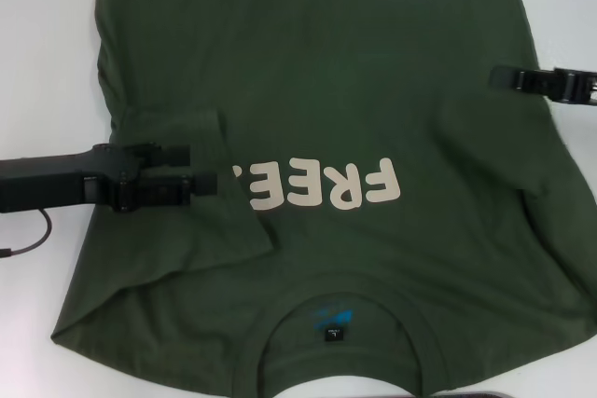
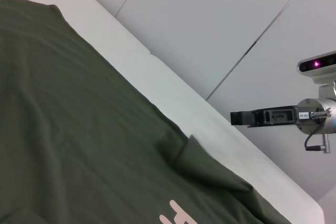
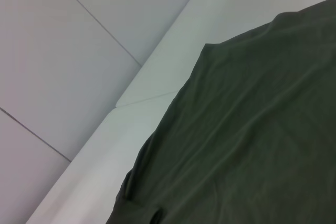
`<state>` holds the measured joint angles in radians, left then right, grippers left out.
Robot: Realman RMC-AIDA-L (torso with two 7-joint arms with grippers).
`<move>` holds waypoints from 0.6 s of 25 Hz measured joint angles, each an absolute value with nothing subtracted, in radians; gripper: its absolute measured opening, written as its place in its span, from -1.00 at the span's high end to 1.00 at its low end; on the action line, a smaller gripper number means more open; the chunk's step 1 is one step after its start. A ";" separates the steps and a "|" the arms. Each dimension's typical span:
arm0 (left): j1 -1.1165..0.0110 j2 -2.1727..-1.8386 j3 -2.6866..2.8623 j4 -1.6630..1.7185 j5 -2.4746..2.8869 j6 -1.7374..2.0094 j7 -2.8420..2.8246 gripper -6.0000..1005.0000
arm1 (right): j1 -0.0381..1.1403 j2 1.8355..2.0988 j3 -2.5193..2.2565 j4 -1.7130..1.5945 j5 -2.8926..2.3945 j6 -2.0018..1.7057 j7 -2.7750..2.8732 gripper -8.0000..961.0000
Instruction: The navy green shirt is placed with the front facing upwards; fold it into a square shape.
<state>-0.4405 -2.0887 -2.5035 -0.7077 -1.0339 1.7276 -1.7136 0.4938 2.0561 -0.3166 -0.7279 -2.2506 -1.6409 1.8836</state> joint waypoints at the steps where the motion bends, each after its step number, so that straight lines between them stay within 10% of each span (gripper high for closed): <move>1: -0.441 -2.089 -2.503 -0.707 -1.034 1.725 -1.714 -0.83 | 0.496 2.058 -0.321 -0.726 -2.250 -1.636 1.885 0.95; 6: -0.441 -2.089 -2.504 -0.707 -1.034 1.723 -1.713 -0.83 | 0.498 2.059 -0.321 -0.726 -2.248 -1.636 1.885 0.74; 15: -0.445 -2.089 -2.504 -0.707 -1.034 1.724 -1.713 -0.83 | 0.440 2.035 -0.310 -0.726 -2.246 -1.663 1.887 -0.24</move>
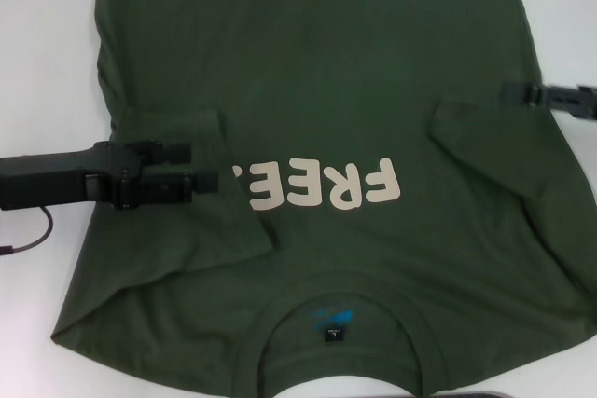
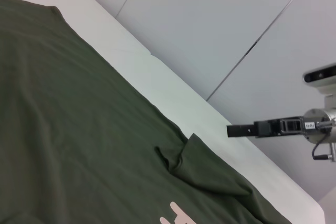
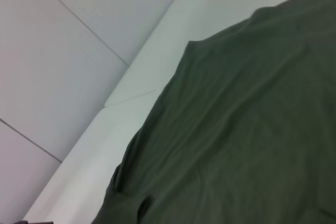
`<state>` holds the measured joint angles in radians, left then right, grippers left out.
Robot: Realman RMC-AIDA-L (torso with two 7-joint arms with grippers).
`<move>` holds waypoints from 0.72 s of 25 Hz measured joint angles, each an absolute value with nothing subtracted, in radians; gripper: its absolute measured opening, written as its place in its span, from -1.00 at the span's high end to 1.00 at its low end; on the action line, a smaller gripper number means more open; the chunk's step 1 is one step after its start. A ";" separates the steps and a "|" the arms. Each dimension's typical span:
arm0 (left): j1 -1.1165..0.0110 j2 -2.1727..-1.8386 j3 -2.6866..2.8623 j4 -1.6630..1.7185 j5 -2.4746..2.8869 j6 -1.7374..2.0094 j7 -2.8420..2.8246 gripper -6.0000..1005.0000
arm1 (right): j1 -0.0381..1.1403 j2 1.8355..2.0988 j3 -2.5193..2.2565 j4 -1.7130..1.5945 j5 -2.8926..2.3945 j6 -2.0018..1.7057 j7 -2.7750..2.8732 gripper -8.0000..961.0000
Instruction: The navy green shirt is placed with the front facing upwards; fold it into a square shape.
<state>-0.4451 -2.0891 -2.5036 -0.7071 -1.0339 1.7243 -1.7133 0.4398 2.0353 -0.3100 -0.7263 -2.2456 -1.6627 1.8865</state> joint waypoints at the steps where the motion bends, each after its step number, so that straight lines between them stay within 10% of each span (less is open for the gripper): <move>1: -0.445 -2.089 -2.503 -0.707 -1.034 1.725 -1.713 -0.83 | 0.416 2.027 -0.305 -0.732 -2.245 -1.678 1.887 -0.32; 5: -0.445 -2.091 -2.503 -0.707 -1.034 1.726 -1.712 -0.83 | 0.376 2.013 -0.289 -0.735 -2.244 -1.698 1.887 -0.65; 18: -0.443 -2.097 -2.478 -0.707 -1.032 1.722 -1.712 -0.83 | 0.255 1.982 -0.284 -0.728 -2.259 -1.683 1.951 -0.62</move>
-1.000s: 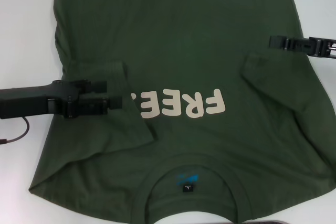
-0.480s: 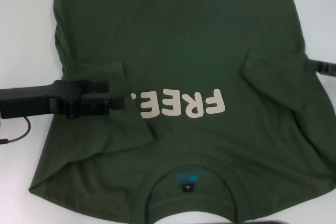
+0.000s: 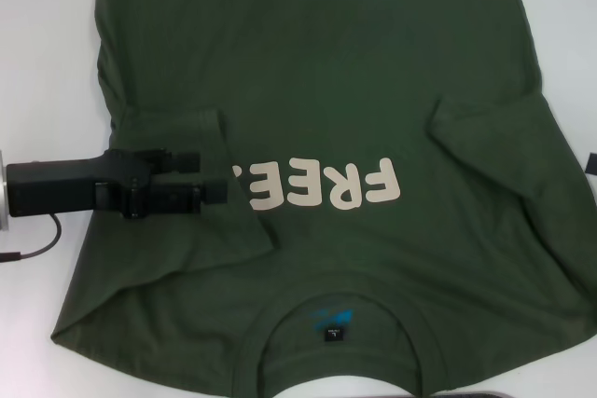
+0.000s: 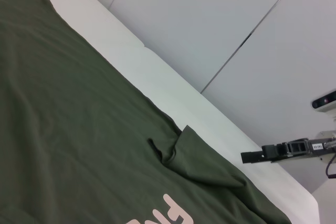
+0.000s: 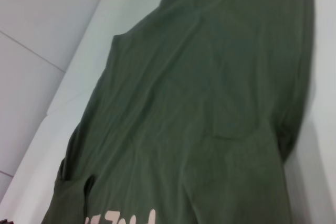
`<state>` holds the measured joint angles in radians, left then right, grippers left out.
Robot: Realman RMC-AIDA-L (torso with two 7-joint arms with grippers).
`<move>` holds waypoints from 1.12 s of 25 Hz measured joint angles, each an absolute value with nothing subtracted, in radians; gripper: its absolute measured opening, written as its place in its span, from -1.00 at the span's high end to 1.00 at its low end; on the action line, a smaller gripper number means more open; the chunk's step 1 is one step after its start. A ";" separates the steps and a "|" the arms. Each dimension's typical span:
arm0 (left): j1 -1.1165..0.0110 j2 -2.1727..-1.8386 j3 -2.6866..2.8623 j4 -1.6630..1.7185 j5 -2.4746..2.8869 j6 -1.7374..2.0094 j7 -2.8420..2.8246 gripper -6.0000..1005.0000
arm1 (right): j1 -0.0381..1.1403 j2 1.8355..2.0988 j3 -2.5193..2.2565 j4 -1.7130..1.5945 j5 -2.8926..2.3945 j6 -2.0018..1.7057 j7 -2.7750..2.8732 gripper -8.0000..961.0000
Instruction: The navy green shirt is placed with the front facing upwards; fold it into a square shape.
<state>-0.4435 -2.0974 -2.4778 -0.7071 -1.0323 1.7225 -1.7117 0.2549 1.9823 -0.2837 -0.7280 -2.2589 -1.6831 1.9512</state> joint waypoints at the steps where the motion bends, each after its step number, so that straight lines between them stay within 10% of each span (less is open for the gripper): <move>1: -0.443 -2.098 -2.478 -0.707 -1.032 1.722 -1.712 -0.83 | 0.248 1.983 -0.284 -0.728 -2.259 -1.683 1.953 -0.62; 28: -0.442 -2.098 -2.476 -0.707 -1.032 1.723 -1.710 -0.83 | 0.229 1.983 -0.293 -0.636 -2.272 -1.634 1.942 -0.44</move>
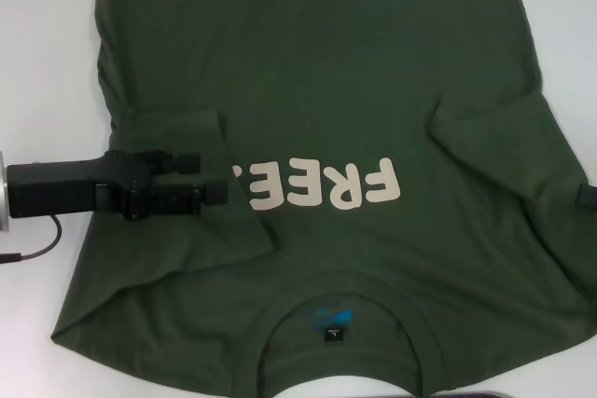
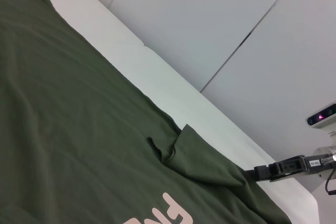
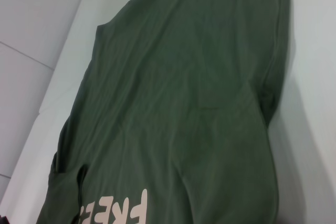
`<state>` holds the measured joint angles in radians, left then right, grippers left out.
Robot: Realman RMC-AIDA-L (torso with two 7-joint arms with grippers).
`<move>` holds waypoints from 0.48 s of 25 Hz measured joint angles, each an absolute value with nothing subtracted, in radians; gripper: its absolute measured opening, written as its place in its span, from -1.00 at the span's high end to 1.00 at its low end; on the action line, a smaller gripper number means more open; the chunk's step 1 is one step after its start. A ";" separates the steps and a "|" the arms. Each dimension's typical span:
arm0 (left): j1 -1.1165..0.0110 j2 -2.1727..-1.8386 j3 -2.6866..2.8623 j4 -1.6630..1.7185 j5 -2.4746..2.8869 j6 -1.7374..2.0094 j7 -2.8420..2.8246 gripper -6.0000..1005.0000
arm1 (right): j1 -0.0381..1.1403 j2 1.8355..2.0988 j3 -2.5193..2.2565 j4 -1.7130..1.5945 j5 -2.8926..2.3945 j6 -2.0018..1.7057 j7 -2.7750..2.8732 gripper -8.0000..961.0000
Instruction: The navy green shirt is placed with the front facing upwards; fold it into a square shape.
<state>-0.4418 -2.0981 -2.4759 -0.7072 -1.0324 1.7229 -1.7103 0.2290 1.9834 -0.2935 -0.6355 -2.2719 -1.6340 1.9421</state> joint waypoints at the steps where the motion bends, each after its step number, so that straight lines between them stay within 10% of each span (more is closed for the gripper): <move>1: -0.442 -2.098 -2.476 -0.707 -1.032 1.723 -1.710 -0.83 | 0.230 1.983 -0.294 -0.635 -2.272 -1.636 1.942 -0.36; 12: -0.442 -2.094 -2.476 -0.707 -1.032 1.722 -1.710 -0.83 | 0.224 1.983 -0.295 -0.636 -2.283 -1.660 1.937 0.84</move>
